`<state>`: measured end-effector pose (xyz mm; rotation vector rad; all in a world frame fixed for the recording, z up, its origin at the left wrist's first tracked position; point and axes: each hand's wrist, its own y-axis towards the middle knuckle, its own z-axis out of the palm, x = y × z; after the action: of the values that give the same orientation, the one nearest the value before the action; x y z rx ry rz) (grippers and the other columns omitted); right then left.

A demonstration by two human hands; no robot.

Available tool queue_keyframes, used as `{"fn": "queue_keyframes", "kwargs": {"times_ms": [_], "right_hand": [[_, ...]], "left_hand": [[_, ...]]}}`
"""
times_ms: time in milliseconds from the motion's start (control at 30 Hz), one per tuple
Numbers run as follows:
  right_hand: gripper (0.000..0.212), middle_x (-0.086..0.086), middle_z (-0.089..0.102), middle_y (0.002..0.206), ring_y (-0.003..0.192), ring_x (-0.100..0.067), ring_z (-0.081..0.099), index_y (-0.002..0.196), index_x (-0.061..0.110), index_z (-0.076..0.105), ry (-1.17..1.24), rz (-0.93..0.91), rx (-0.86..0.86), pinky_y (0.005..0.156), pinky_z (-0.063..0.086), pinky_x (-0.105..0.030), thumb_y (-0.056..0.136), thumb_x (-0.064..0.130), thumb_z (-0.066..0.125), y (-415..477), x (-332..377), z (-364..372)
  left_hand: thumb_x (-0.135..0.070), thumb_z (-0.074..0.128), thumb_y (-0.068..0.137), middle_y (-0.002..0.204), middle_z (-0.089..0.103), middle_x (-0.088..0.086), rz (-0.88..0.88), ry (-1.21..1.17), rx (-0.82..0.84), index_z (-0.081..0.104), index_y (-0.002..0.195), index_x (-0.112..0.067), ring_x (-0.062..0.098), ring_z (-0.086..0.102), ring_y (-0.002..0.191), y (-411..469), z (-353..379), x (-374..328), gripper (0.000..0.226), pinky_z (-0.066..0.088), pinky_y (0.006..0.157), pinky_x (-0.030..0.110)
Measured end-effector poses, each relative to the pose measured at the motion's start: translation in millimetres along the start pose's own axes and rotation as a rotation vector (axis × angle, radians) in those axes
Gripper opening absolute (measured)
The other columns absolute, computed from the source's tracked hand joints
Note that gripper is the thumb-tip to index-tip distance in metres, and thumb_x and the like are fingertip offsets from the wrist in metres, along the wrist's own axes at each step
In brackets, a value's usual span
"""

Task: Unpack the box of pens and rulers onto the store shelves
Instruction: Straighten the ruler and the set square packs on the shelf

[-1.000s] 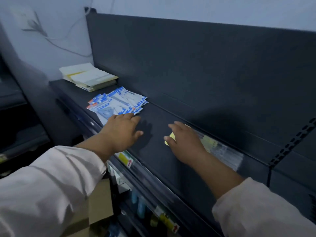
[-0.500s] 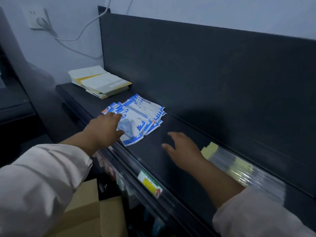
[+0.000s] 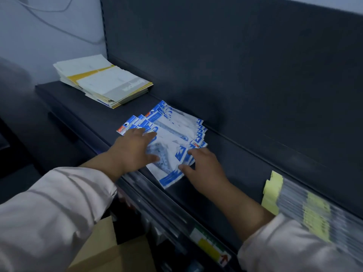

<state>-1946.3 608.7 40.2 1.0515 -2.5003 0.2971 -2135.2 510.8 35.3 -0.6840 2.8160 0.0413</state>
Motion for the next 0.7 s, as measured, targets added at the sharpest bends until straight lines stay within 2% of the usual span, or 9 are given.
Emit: {"fn": "queue_keyframes", "kwargs": {"times_ms": [167,333,433,567,633,700], "right_hand": [[0.064,0.004,0.03,0.151,0.137,-0.018,0.021,0.143,0.023,0.038,-0.087,0.002,-0.028,0.111,0.023,-0.034,0.088,0.049,0.059,19.0,8.1,11.4],[0.084,0.005,0.009,0.16,0.146,-0.019,0.001,0.15,0.027,0.019,-0.155,0.047,0.05,0.116,0.01,-0.043,0.083,0.061,0.057,33.7,11.1,22.2],[0.09,0.004,0.003,0.16,0.147,-0.02,-0.004,0.151,0.027,0.012,-0.171,0.078,0.081,0.119,0.006,-0.045,0.082,0.064,0.055,40.8,11.5,27.4],[0.087,0.003,0.026,0.149,0.14,-0.02,0.015,0.147,0.028,0.022,-0.162,0.06,-0.014,0.115,0.014,-0.04,0.078,0.062,0.061,47.1,14.7,32.8],[0.087,0.004,0.034,0.14,0.134,-0.019,0.025,0.144,0.028,0.025,-0.122,0.068,-0.05,0.112,0.02,-0.038,0.075,0.057,0.069,48.8,18.7,33.4],[0.09,0.003,0.037,0.139,0.131,-0.019,0.033,0.144,0.027,0.025,-0.05,0.091,-0.053,0.111,0.026,-0.037,0.072,0.048,0.075,50.8,22.9,32.9]], "left_hand": [[-0.067,0.058,0.076,0.159,0.007,0.004,-0.029,0.012,0.05,0.014,0.15,-0.033,0.026,0.003,0.146,16.3,9.9,14.8,0.092,0.016,0.113,0.049],[-0.075,0.048,0.075,0.158,0.01,0.004,-0.103,0.051,0.077,0.017,0.148,-0.032,0.029,0.005,0.145,21.0,21.2,28.0,0.091,0.017,0.113,0.05],[-0.076,0.044,0.078,0.158,0.011,0.005,-0.13,0.082,0.071,0.021,0.147,-0.027,0.03,0.005,0.145,22.3,19.6,30.3,0.088,0.016,0.113,0.049],[-0.074,0.044,0.079,0.156,0.016,0.005,-0.121,0.112,0.06,0.028,0.144,-0.022,0.028,0.014,0.143,26.3,15.0,30.5,0.084,0.021,0.111,0.047],[-0.073,0.045,0.079,0.155,0.018,0.005,-0.111,0.1,0.054,0.024,0.145,-0.021,0.026,0.022,0.141,27.4,14.6,30.1,0.086,0.024,0.11,0.046],[-0.072,0.046,0.079,0.156,0.015,0.005,-0.103,0.084,0.042,0.014,0.148,-0.021,0.026,0.021,0.141,28.7,14.7,30.9,0.092,0.024,0.111,0.046]]}}
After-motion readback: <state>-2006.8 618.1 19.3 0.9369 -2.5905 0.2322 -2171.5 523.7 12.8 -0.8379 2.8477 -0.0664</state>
